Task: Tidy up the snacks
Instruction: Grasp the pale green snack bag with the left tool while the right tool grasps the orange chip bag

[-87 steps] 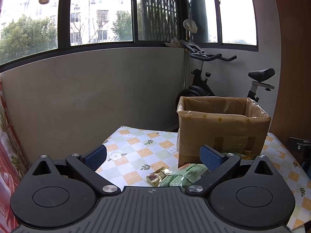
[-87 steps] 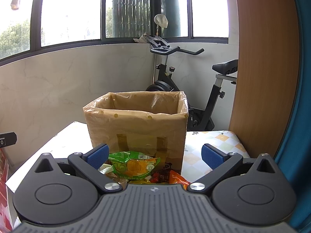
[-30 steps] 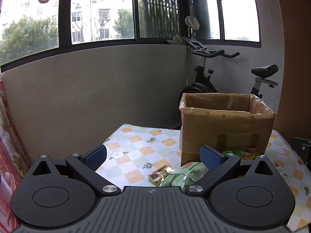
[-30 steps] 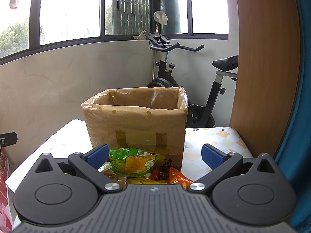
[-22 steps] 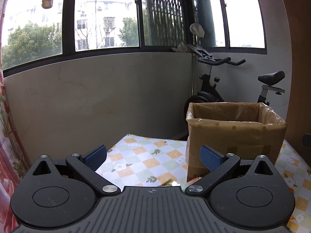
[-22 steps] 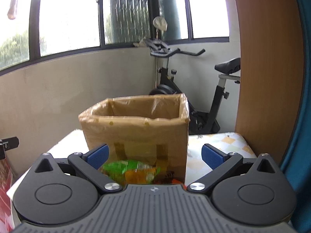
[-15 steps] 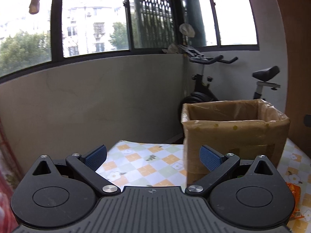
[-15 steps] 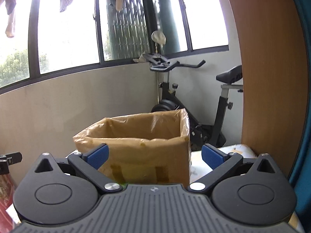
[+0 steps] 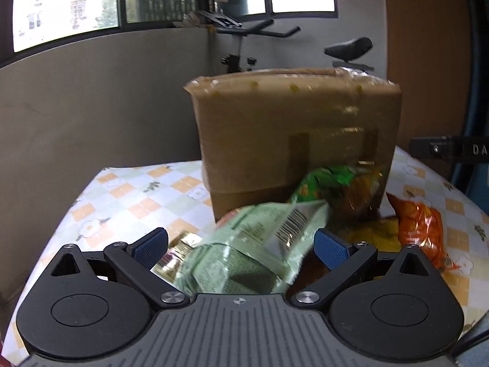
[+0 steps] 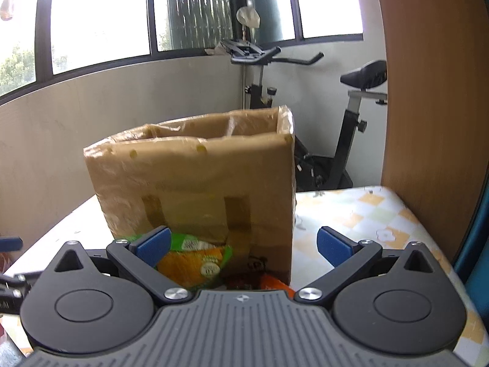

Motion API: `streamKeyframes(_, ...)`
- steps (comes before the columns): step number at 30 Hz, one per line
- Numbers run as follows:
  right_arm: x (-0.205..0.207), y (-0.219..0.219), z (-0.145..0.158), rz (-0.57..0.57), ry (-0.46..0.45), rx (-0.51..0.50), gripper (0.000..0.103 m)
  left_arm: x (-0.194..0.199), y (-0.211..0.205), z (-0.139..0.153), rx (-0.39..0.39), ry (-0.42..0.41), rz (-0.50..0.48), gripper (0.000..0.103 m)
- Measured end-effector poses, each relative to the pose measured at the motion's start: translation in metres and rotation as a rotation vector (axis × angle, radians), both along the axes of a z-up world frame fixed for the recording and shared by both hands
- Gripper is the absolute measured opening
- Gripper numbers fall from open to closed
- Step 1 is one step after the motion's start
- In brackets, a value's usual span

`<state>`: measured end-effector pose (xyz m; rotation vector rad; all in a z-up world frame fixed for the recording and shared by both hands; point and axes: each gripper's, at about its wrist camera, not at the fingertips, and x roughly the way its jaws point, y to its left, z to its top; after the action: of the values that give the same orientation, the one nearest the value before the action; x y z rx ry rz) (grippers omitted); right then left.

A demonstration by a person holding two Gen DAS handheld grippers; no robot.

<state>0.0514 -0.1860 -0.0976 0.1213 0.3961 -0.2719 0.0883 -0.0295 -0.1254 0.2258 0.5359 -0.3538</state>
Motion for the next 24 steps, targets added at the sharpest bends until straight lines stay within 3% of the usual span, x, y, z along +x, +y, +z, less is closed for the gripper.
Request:
streamKeyframes(11,0.007,-0.012,-0.019,0.021,0.034,0.057,0.103,0.024,-0.015,-0.036,0.151,0.043,-0.003,0.102)
streamKeyframes(20,0.0,-0.029,-0.033,-0.021,0.076,0.086,0.103,0.036,-0.021,-0.043,0.159,0.075,-0.015,0.103)
streamKeyframes(22,-0.002,-0.035,-0.037,-0.048,0.096,0.085,0.103,0.036,-0.021,-0.045,0.143,0.074,-0.029,0.092)
streamKeyframes(24,-0.004,-0.041,-0.042,-0.074,0.116,0.084,0.103,0.035,-0.019,-0.044,0.114,0.067,-0.022,0.088)
